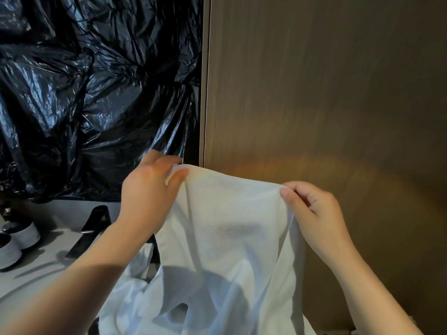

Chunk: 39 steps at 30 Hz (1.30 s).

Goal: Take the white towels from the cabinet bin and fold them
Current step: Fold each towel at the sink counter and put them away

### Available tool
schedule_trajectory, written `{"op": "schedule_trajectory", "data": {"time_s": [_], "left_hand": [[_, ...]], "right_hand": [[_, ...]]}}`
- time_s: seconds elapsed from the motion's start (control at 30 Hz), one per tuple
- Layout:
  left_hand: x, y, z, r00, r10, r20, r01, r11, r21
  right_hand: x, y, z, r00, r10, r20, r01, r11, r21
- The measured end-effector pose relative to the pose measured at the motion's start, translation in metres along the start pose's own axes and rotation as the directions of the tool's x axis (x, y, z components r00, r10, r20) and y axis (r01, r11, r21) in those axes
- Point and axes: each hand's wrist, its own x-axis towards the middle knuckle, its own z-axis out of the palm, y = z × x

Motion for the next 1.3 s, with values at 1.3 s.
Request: {"op": "schedule_trajectory", "data": {"time_s": [1.3], "left_hand": [[0.003,0.051,-0.012,0.996,-0.045,0.079,0.078,0.867,-0.493]], "right_hand": [[-0.032,-0.006,0.019,0.95,0.161,0.267,-0.202,0.97,0.135]]}}
